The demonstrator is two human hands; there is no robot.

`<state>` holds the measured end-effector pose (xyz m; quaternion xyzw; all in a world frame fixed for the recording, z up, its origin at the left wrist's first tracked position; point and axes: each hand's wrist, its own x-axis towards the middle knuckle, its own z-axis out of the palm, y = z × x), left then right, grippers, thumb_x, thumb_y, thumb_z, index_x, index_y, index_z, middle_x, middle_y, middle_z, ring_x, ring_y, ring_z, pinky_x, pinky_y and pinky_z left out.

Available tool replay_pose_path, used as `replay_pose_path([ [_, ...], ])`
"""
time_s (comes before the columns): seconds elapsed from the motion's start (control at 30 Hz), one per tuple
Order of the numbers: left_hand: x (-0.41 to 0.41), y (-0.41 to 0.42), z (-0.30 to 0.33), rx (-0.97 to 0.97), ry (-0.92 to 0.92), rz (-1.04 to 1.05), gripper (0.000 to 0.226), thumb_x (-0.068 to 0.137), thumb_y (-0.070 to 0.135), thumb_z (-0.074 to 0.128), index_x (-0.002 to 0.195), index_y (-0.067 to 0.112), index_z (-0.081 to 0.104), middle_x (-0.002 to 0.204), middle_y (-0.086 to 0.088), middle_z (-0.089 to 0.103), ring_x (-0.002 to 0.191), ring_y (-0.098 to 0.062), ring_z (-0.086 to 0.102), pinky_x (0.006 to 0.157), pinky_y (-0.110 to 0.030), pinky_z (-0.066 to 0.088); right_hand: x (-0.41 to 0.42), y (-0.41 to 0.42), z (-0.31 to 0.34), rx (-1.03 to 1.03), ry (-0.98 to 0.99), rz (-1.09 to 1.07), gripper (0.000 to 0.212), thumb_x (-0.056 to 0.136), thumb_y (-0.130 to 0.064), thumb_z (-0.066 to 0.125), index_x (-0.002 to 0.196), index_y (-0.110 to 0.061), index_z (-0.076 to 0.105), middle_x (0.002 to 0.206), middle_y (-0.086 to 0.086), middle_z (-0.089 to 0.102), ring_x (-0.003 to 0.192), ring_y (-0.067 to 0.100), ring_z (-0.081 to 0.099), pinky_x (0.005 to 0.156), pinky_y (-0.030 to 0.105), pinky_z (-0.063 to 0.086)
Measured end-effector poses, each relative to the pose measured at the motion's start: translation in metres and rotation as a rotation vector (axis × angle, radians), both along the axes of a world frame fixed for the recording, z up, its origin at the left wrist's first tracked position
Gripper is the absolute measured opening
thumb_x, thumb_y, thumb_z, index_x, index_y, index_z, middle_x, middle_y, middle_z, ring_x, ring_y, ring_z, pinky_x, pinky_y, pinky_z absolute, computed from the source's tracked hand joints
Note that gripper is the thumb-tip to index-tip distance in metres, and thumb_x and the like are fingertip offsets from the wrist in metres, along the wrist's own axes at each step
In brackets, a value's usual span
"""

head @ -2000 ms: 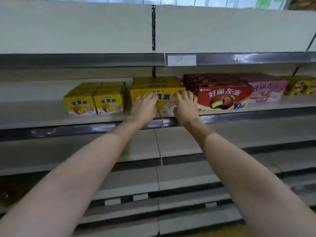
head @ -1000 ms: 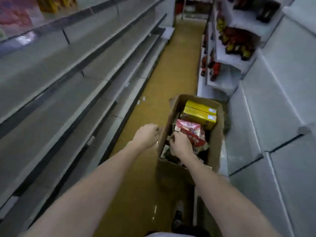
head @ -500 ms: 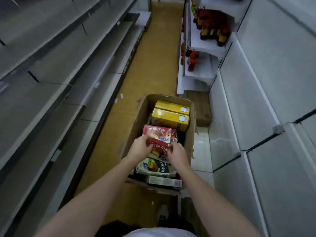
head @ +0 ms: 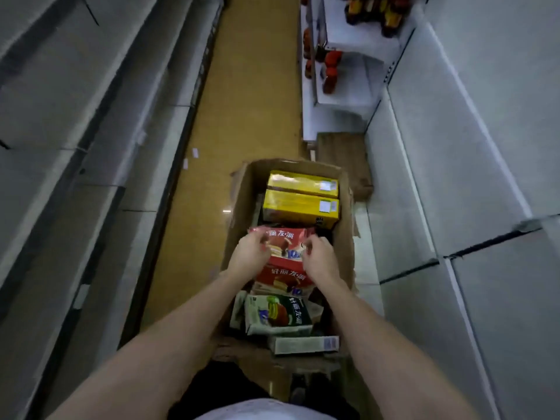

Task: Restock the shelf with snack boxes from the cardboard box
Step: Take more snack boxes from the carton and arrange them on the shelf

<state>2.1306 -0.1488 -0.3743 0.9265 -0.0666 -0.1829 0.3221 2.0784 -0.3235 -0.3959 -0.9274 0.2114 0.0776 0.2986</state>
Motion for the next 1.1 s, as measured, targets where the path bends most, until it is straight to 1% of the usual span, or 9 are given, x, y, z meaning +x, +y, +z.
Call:
replay_pose_path([
  [0.1,0.031,-0.001,-0.006,0.013,0.019,-0.101,0.03,0.092,0.019,0.059,0.121,0.014,0.062,0.116,-0.005,0.067,0.105,-0.024,0.064,0.085,-0.035,0.053,0.029,0.0,0.0,-0.024,-0.034,-0.032,0.015,0.098,-0.022,0.056,0.109,-0.013,0.06,0.109,0.004,0.056,0.105,0.023,0.055,0.085,0.038,0.051],
  [0.17,0.056,-0.003,-0.008,0.029,0.019,-0.182,0.039,0.089,0.017,0.062,0.128,0.017,0.057,0.122,-0.003,0.062,0.111,-0.022,0.061,0.088,-0.034,0.052,0.048,0.001,0.0,-0.04,-0.022,-0.045,0.016,0.097,-0.018,0.055,0.112,-0.015,0.06,0.114,0.003,0.054,0.11,0.022,0.052,0.088,0.038,0.05],
  [0.27,0.096,-0.007,-0.014,0.082,-0.011,-0.277,0.046,0.088,0.014,0.061,0.132,0.017,0.05,0.126,-0.004,0.055,0.115,-0.024,0.056,0.089,-0.04,0.053,0.082,0.001,-0.003,-0.097,0.017,-0.036,0.026,0.094,-0.012,0.057,0.12,-0.013,0.059,0.123,0.005,0.053,0.118,0.024,0.048,0.095,0.037,0.045],
  [0.47,0.167,-0.024,-0.043,0.276,-0.11,-0.534,0.06,0.085,0.01,0.063,0.14,0.009,0.041,0.137,-0.011,0.045,0.124,-0.033,0.045,0.096,-0.044,0.046,0.147,-0.005,-0.01,-0.209,0.104,0.058,0.049,0.086,-0.004,0.064,0.133,-0.012,0.052,0.132,0.008,0.05,0.12,0.03,0.05,0.095,0.041,0.046],
  [0.57,0.185,-0.031,-0.057,0.345,-0.101,-0.627,0.074,0.082,0.016,0.071,0.145,0.011,0.034,0.146,-0.01,0.035,0.129,-0.033,0.039,0.1,-0.043,0.045,0.165,-0.004,-0.019,-0.205,0.225,0.105,0.071,0.084,-0.004,0.068,0.147,-0.016,0.038,0.149,0.007,0.034,0.126,0.032,0.045,0.096,0.043,0.046],
  [0.67,0.191,-0.035,-0.069,0.371,-0.052,-0.641,0.084,0.081,0.018,0.074,0.15,0.012,0.025,0.15,-0.009,0.03,0.134,-0.032,0.035,0.101,-0.045,0.046,0.167,0.001,-0.032,-0.127,0.319,0.073,0.083,0.084,-0.001,0.068,0.153,-0.023,0.027,0.156,0.005,0.019,0.122,0.035,0.049,0.087,0.043,0.05],
  [0.77,0.188,-0.035,-0.079,0.338,-0.056,-0.633,0.078,0.082,0.015,0.072,0.147,0.009,0.03,0.146,-0.01,0.035,0.131,-0.032,0.035,0.099,-0.045,0.046,0.157,0.009,-0.043,-0.231,0.285,0.075,0.078,0.084,0.003,0.064,0.15,-0.023,0.03,0.151,0.008,0.019,0.112,0.036,0.053,0.081,0.042,0.052],
  [0.87,0.184,-0.034,-0.085,0.276,-0.103,-0.585,0.065,0.08,0.013,0.072,0.137,0.008,0.042,0.137,-0.01,0.042,0.126,-0.032,0.038,0.098,-0.043,0.046,0.154,0.012,-0.046,-0.298,0.257,0.092,0.077,0.085,0.003,0.063,0.149,-0.022,0.029,0.148,0.01,0.021,0.114,0.035,0.049,0.084,0.042,0.05],
  [1.1,0.16,-0.032,-0.053,0.088,-0.11,-0.477,0.075,0.074,0.022,0.08,0.14,0.01,0.046,0.135,-0.006,0.043,0.126,-0.026,0.033,0.104,-0.037,0.04,0.142,-0.003,-0.032,-0.372,0.168,0.098,0.067,0.084,-0.002,0.066,0.141,-0.022,0.038,0.143,0.011,0.035,0.124,0.035,0.039,0.096,0.044,0.045],
])
